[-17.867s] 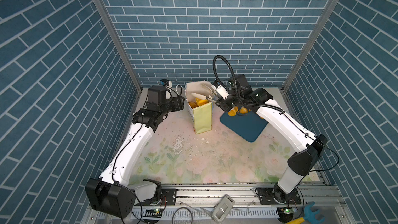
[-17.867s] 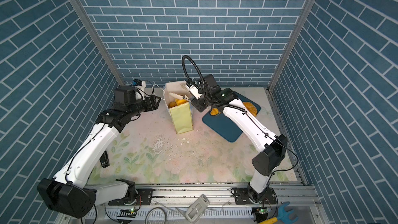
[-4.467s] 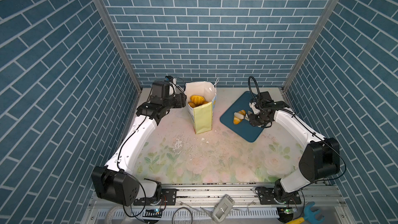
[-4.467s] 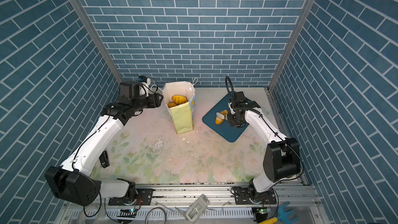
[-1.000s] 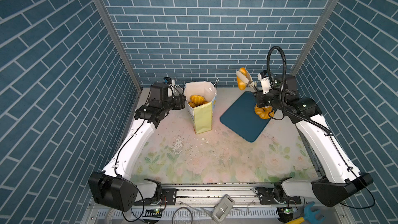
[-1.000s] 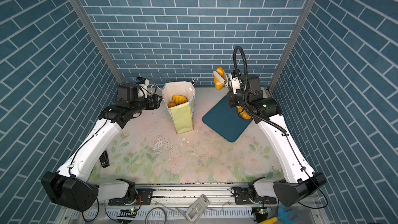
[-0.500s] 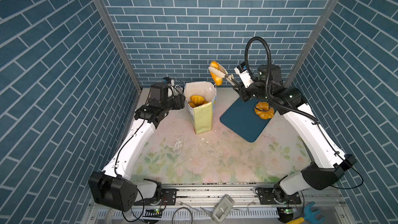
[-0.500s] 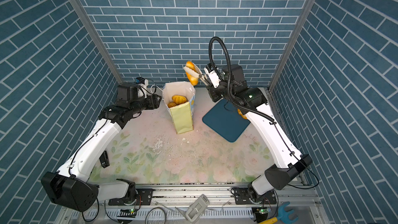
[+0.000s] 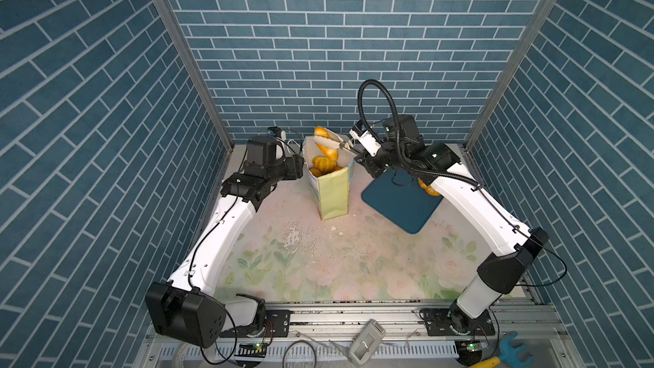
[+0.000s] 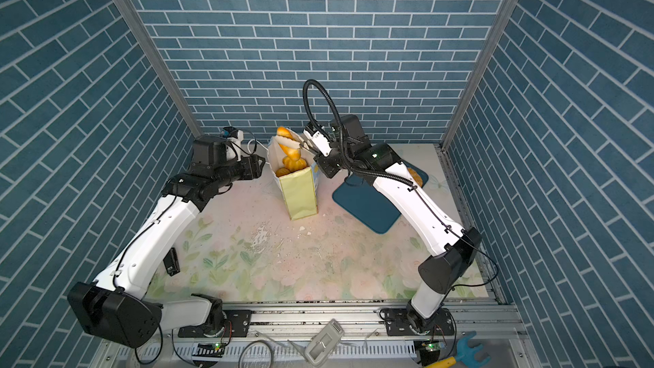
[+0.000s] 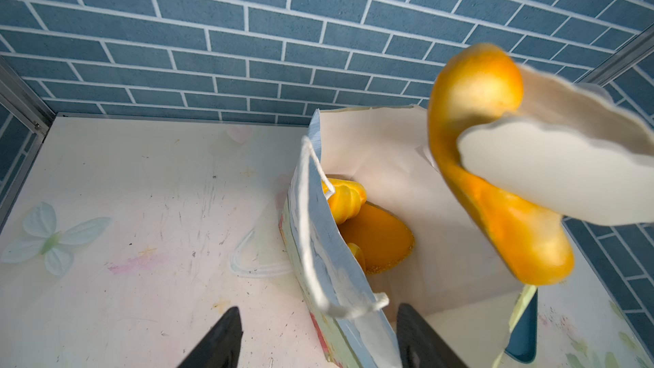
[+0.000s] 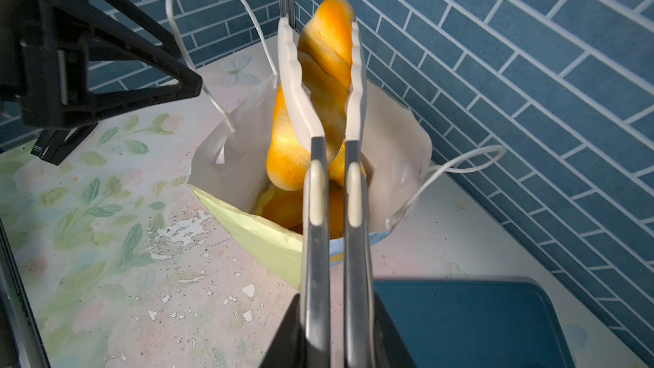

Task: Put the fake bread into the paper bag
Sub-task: 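Lower the crescent bun into the bag and open the right tongs, then withdraw the empty right tongs from the bag toward the ring bun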

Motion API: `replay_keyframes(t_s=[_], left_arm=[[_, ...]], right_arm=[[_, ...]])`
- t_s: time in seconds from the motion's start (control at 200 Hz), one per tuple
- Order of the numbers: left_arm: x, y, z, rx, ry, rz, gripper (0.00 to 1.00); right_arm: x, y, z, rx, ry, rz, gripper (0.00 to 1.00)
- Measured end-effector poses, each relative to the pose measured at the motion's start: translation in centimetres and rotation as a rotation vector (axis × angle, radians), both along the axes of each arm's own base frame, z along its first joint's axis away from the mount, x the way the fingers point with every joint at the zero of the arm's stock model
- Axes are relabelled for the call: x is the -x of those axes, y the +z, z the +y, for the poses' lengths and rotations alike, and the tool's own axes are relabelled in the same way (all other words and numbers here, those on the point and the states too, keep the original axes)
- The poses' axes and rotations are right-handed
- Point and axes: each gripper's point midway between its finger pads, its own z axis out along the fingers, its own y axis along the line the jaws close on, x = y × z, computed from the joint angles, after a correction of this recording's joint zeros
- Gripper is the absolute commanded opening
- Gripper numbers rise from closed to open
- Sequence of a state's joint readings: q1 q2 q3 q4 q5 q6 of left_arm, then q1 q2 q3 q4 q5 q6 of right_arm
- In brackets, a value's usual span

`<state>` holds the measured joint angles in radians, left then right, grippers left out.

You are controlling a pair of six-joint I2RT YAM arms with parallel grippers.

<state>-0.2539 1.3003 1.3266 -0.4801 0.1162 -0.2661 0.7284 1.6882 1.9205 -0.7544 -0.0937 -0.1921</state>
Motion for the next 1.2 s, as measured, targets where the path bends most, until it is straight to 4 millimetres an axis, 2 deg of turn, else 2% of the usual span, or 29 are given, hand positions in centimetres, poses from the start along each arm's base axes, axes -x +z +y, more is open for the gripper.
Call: replay_keyframes(t_s=[0.065,0.155,0.27,0.62,0.77,0.875,0.97,1.09,1.2], left_arm=[[0.0,0.0,0.0,-0.001,0.001,0.0,0.71],[0.1,0.0,0.1,-0.002,0.003,-0.002,0.7],[0.4,0.0,0.2,-0.002,0.004,-0.002,0.71],[0.5,-0.1,0.2,-0.002,0.003,-0.002,0.71],[0.6,-0.3,0.2,-0.003,0.003,0.003,0.71],[0.6,-0.3,0.2,-0.003,0.003,0.002,0.7],[0.7,-0.3,0.2,-0.003,0.003,0.002,0.7],[0.7,-0.3,0.2,-0.003,0.003,0.002,0.71],[0.7,-0.3,0.2,-0.003,0.003,0.002,0.71]], right_arm=[[-0.3,-0.7,0.2,0.01,-0.001,0.011,0.3],[-0.5,-1.3,0.4,0.018,-0.005,0.024,0.39],[-0.6,-1.7,0.5,0.026,-0.003,0.027,0.46],[-1.2,-1.6,-0.1,0.043,-0.041,0.007,0.47],[-1.9,-0.2,-1.5,0.063,-0.115,-0.046,0.46],[-2.2,1.6,-3.7,0.066,-0.185,-0.095,0.46],[-2.7,3.8,-6.9,0.049,-0.279,-0.141,0.46],[-3.4,5.1,-13.1,0.022,-0.456,-0.158,0.46],[-4.1,3.6,-19.0,0.029,-0.632,-0.123,0.47]])
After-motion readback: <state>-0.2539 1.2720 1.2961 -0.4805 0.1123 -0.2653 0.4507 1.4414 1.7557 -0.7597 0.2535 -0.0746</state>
